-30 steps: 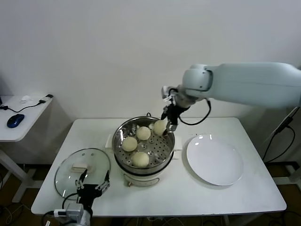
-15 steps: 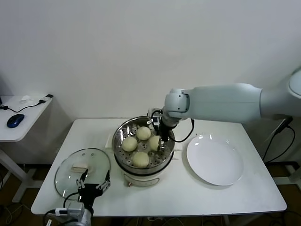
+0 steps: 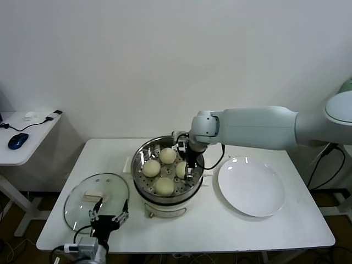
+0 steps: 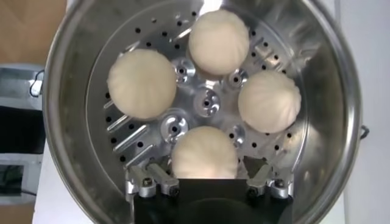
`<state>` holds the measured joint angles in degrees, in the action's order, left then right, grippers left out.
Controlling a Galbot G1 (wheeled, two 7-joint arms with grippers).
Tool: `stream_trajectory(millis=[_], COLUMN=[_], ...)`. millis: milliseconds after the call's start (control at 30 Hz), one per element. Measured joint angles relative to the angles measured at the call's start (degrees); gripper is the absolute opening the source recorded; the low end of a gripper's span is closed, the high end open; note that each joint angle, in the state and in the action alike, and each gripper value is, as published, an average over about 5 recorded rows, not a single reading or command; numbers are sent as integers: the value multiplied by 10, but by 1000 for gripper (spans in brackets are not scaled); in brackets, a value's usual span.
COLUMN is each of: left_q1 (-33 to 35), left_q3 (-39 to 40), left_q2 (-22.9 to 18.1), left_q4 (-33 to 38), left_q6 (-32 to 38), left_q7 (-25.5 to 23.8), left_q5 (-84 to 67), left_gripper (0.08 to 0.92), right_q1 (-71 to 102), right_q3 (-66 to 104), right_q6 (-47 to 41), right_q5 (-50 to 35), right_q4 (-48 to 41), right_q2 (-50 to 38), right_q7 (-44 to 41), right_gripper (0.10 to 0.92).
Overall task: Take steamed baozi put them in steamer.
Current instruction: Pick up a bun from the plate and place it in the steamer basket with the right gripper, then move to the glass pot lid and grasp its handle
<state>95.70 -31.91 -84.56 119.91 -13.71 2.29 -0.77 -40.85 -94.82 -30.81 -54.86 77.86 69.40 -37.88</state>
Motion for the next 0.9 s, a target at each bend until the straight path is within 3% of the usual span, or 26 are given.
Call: stream_trajectory(millis=[333, 900], left_q1=[6, -9], left_q3=[-1, -25], left_q2=[0, 10], left_q4=[10, 25], left_q6=[1, 8], left_q7=[0, 9], left_q5=[0, -30], left_gripper=[823, 823], right_q1=[-18, 238], right_q3=[62, 478], right_q6=[64, 113], right_q5=[-40, 66], right_q4=[-11, 7], right_q2=[-46, -226], right_q7=[-30, 200], right_gripper=[823, 823])
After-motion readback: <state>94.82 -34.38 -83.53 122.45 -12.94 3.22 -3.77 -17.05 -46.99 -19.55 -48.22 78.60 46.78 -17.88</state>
